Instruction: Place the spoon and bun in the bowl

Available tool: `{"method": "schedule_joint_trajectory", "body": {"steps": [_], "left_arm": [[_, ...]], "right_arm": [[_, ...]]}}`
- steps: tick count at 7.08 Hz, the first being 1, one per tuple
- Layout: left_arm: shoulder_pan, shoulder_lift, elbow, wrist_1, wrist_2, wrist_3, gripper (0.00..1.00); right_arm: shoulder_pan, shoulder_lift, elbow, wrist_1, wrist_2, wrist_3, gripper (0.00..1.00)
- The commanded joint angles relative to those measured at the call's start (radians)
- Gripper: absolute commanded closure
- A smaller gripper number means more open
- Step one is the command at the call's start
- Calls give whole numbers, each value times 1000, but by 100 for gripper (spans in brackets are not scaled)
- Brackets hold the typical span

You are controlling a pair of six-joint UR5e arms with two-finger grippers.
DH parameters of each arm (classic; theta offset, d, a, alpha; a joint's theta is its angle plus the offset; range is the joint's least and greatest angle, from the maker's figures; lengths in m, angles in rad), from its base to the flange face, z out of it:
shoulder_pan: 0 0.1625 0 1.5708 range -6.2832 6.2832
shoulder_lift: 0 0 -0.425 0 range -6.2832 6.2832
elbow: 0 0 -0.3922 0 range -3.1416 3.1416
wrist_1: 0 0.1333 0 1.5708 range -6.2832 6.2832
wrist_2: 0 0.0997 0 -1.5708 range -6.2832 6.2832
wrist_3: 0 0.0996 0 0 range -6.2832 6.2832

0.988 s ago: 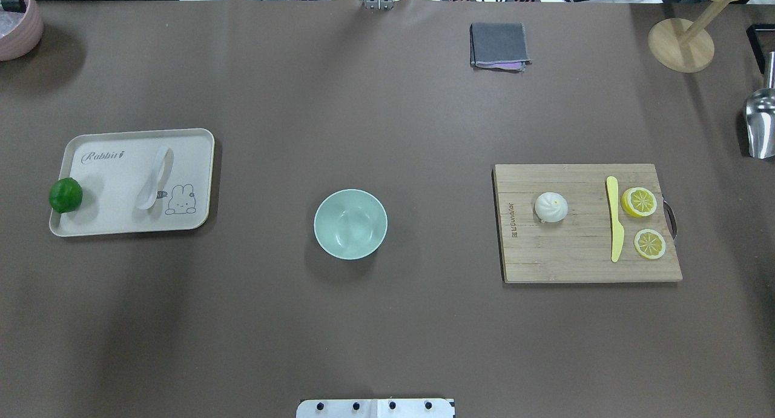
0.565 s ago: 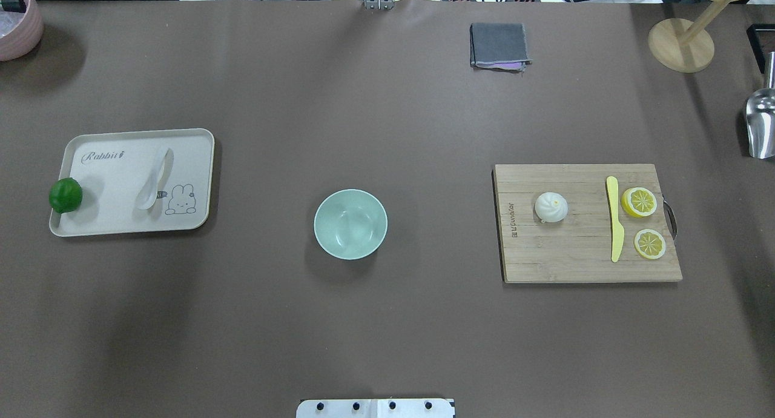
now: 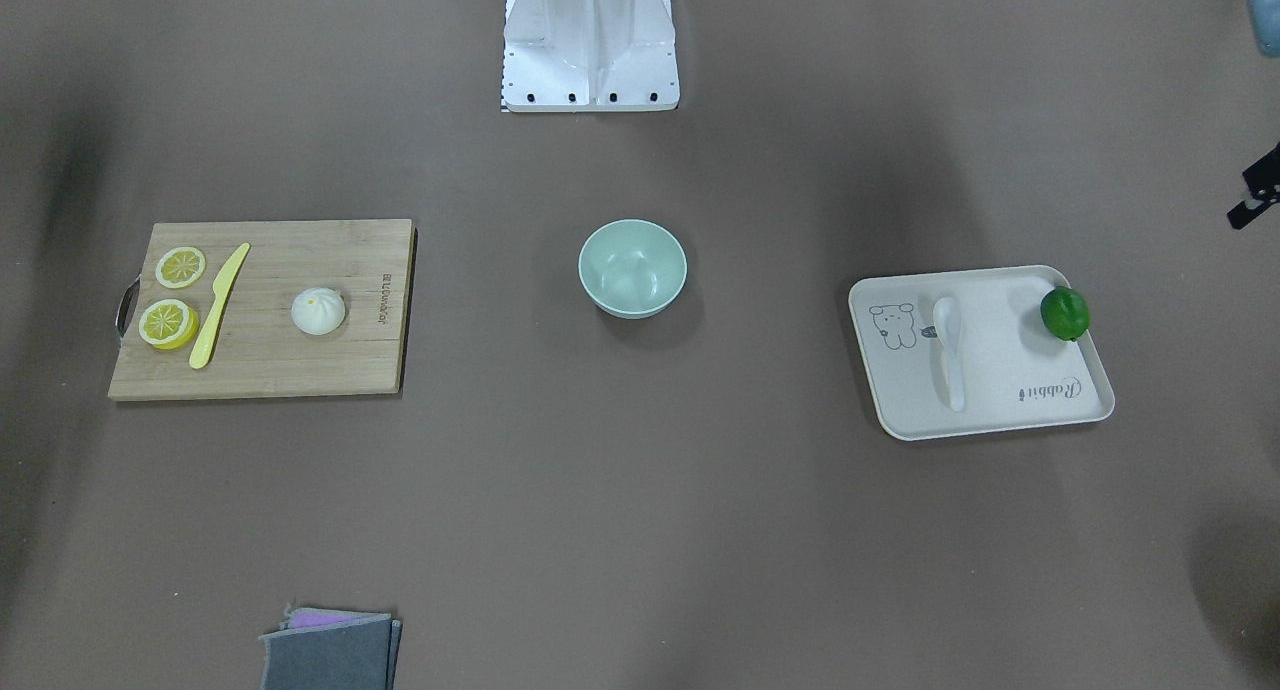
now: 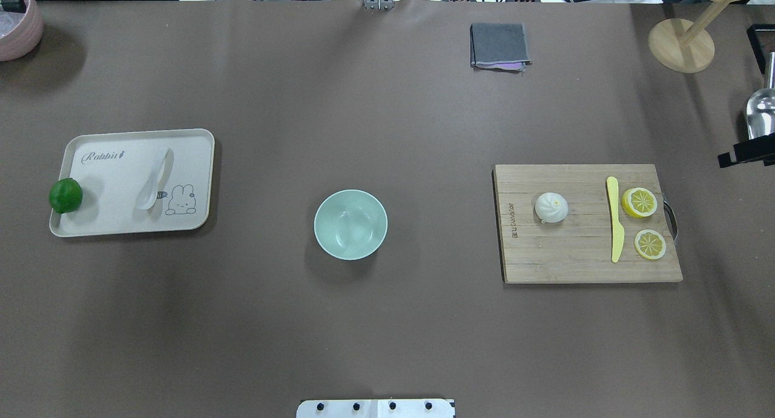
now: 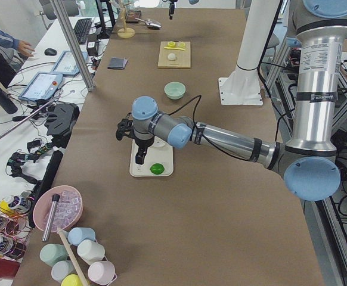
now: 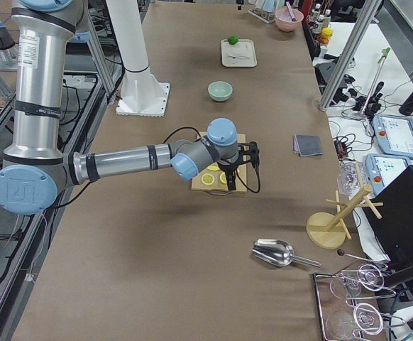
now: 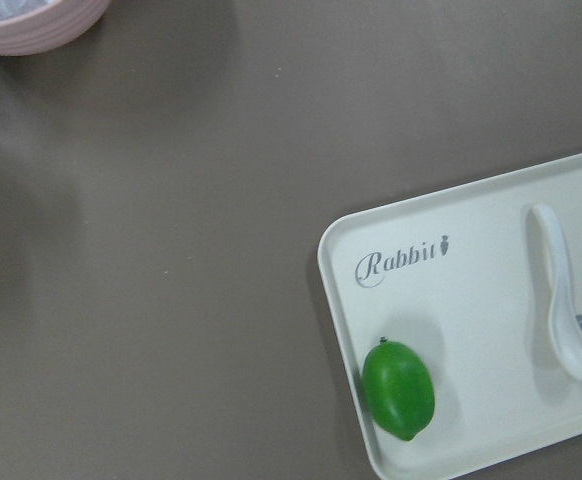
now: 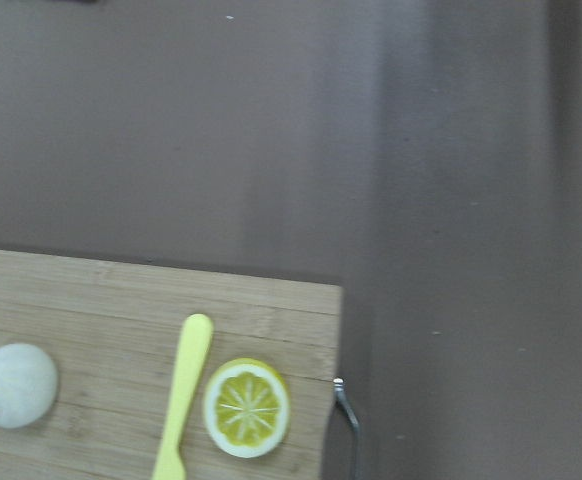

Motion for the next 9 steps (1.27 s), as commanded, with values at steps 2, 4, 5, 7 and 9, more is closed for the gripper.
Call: {"method": "schedule_joint_trajectory", "body": {"steps": [2, 4, 5, 7, 9], "left_arm": [[250, -170, 120, -5, 133, -170, 16], [301, -258, 246, -10, 137, -171, 23], [318, -294, 327, -72, 137, -173, 25], [341, -303, 380, -139, 135, -211, 29], [373, -299, 377, -146, 135, -229, 52]], "right_arm": [[-204, 98, 49, -4, -132, 196, 2], [-335, 156, 64, -9, -248, 293, 5], [-366, 169, 64, -12, -272, 300, 6], [-371, 170, 66, -12, -274, 298, 9], [-374, 172, 66, -12, -281, 300, 9]]}}
